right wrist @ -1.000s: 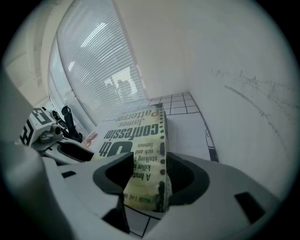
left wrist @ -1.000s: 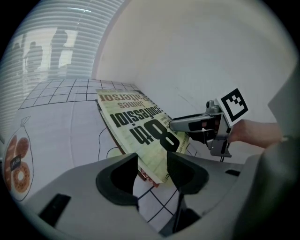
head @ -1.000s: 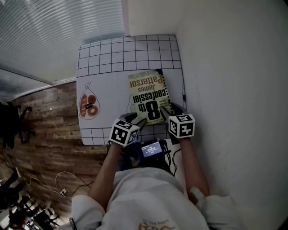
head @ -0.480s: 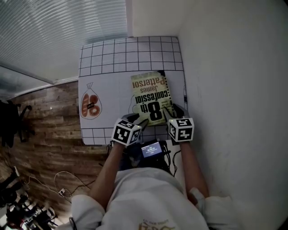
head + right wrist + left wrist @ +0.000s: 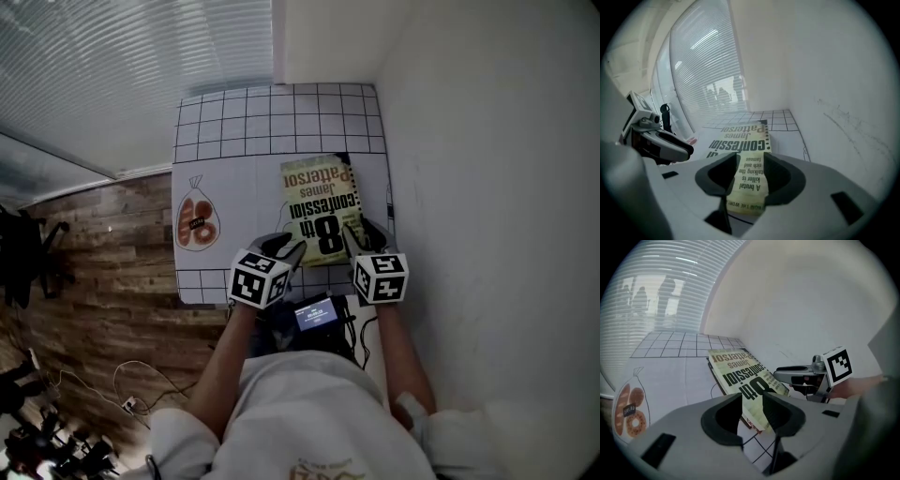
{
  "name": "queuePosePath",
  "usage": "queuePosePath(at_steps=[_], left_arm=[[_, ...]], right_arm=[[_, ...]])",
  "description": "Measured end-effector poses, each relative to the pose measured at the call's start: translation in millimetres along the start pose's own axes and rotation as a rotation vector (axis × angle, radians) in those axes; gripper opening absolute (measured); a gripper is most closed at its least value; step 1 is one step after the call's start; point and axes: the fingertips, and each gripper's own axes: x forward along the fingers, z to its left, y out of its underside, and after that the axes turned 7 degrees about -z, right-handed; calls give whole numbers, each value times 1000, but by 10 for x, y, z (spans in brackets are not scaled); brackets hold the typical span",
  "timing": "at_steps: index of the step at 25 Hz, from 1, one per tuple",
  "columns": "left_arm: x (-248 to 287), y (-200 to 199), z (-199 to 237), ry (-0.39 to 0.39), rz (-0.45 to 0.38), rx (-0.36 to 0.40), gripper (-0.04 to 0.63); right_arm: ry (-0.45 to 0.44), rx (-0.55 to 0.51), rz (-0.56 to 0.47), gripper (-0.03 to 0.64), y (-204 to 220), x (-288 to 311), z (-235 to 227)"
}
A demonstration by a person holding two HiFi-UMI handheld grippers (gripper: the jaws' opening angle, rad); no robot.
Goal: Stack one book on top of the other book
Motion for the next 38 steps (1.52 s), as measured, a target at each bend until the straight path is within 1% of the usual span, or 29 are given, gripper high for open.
queuePosePath(at_steps=[2, 3, 4, 5, 8, 11, 19, 23, 27, 32, 35, 38], left_arm=[[-65, -58, 12, -9, -18, 22, 117], [-106, -82, 21, -11, -26, 31, 87], [-152, -102, 28, -11, -33, 37, 60], [-202, -122, 36, -8, -40, 40, 49], [-384, -188, 105, -27, -74, 54, 20], [-620, -293, 233, -74, -138, 73, 9], [-1291, -619, 383, -156, -307, 146, 9], [-1600, -750, 396, -189, -398, 166, 8], [-1889, -893, 343, -194, -476, 164, 8], [-2280, -1118, 260, -230, -593, 215, 8], [-2406, -1140, 293, -253, -621, 225, 8], [-2479, -1136, 322, -260, -636, 211, 8]], right_arm=[[9, -20, -26, 166, -58, -28, 40], [10, -25, -42, 146, -92, -43, 66], [7, -29, -58, 103, -130, -61, 99], [0, -31, -75, 44, -168, -80, 137], [-27, -37, -133, 15, -297, -143, 264], [-44, -46, -168, 9, -420, -184, 413], [-36, -25, -255, 8, -749, -391, 763], [-41, -8, -307, 8, -880, -529, 955], [-62, -44, -344, 8, -1012, -646, 1196], [-79, -58, -406, 8, -1219, -790, 1432], [-83, -66, -434, 8, -1303, -860, 1548], [-81, -67, -453, 8, -1347, -892, 1609]])
